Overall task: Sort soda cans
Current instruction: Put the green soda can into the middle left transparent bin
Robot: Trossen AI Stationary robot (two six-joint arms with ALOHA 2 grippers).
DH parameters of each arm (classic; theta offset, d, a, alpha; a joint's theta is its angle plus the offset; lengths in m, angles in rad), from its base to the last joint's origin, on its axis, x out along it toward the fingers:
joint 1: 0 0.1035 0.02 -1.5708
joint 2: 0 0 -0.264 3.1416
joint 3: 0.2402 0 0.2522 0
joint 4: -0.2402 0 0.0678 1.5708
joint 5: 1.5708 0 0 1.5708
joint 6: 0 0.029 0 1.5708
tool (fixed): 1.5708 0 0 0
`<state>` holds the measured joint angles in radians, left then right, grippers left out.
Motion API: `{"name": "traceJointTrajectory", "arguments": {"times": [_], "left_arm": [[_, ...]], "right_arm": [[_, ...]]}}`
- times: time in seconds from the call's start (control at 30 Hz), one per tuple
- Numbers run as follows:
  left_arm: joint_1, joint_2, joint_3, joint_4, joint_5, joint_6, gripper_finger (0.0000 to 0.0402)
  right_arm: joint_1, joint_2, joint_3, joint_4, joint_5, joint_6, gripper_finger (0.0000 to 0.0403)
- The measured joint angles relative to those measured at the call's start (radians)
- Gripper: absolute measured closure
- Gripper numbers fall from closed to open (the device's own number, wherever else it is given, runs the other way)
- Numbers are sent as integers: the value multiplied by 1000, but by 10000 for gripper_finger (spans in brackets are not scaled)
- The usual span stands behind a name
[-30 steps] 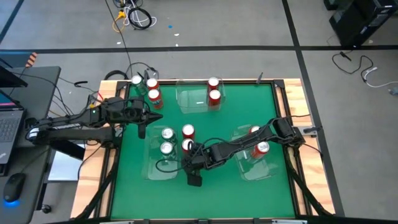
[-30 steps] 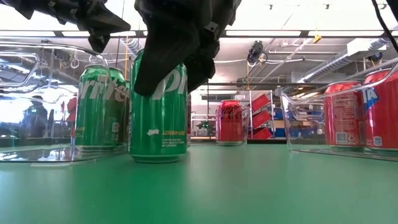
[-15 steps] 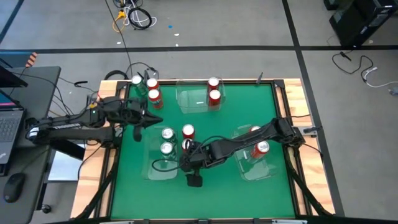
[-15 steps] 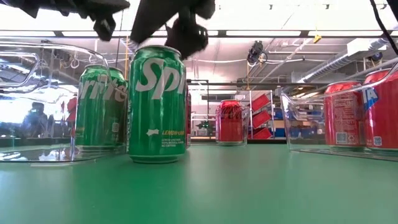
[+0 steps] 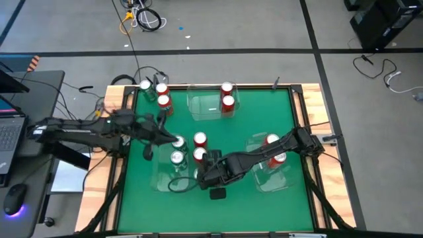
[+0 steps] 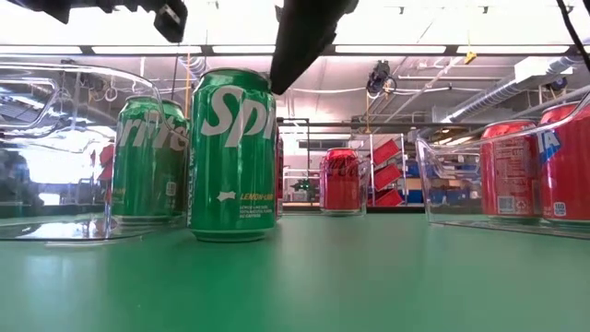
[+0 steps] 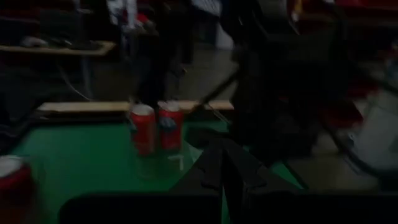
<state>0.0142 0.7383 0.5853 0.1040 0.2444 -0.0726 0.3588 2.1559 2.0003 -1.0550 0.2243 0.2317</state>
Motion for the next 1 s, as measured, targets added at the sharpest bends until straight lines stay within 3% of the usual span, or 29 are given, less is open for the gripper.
{"name": "traceJointTrajectory", "arguments": {"times": [0.13,0.2,0.43,0.6,0.83,1.0], "left_arm": [[-54,95,20,20,-14,17,391],[-77,127,46,-1,-33,22,391],[-167,186,165,-176,-182,99,390],[-215,226,248,-283,-244,74,390],[-253,352,399,-450,-317,65,390],[-254,490,517,-602,-319,-10,385]], "right_arm": [[6,0,-15,3,27,2,369],[7,-1,-18,2,48,0,393],[17,-102,-163,78,119,21,387],[32,-278,-412,227,233,84,398],[57,-546,-836,625,340,172,401],[60,-649,-1055,914,335,177,401]]}}
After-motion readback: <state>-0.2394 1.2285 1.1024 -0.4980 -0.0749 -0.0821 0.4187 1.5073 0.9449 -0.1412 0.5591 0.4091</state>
